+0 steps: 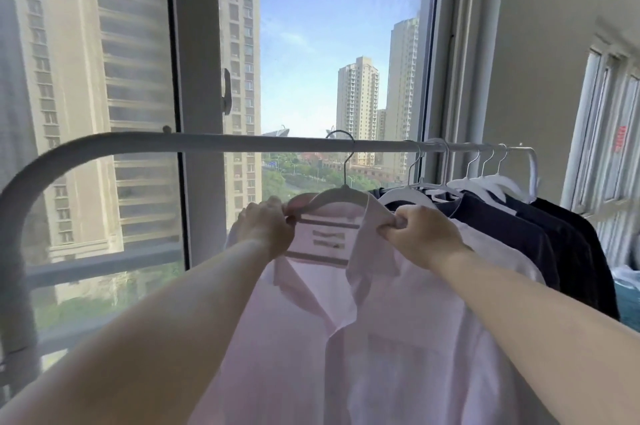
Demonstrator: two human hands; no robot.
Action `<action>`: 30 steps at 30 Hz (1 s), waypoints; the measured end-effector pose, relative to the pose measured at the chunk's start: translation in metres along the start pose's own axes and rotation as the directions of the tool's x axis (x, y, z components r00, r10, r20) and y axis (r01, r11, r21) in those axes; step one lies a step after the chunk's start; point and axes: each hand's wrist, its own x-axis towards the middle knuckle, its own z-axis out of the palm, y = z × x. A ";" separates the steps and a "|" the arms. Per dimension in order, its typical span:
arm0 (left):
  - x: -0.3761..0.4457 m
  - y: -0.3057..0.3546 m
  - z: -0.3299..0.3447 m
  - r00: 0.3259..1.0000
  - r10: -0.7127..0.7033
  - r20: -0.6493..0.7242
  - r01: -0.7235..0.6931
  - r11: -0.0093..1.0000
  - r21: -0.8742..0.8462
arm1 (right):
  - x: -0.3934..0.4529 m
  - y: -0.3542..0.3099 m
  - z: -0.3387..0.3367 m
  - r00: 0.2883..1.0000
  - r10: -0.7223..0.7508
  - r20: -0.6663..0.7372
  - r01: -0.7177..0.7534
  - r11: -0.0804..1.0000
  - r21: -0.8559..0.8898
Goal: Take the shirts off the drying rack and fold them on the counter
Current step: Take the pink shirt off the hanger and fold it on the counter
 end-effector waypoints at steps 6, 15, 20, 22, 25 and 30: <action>-0.016 0.006 -0.039 0.970 0.058 -0.235 -0.078 0.994 -0.075 | -0.010 -0.027 -0.029 0.986 -0.078 -0.145 0.075 0.997 -0.022; -0.111 0.013 -0.066 0.996 -0.059 -0.062 0.050 0.989 -0.136 | -0.070 -0.020 -0.056 0.976 -0.160 0.145 0.154 0.987 0.049; -0.176 0.021 -0.059 0.985 -0.121 0.120 0.138 0.979 -0.150 | -0.122 -0.001 -0.043 0.940 -0.171 0.295 0.102 0.966 0.236; -0.209 0.025 -0.056 0.974 -0.173 0.146 0.192 0.973 -0.127 | -0.146 0.009 -0.038 0.942 -0.171 0.289 0.136 0.981 0.135; -0.261 0.033 -0.054 0.964 -0.183 0.194 0.218 0.959 -0.181 | -0.181 0.027 -0.037 0.957 -0.161 0.241 0.126 0.980 0.152; -0.344 0.031 -0.055 0.978 -0.176 0.114 0.173 0.984 0.031 | -0.243 0.051 -0.043 0.957 -0.141 0.255 0.073 0.964 0.256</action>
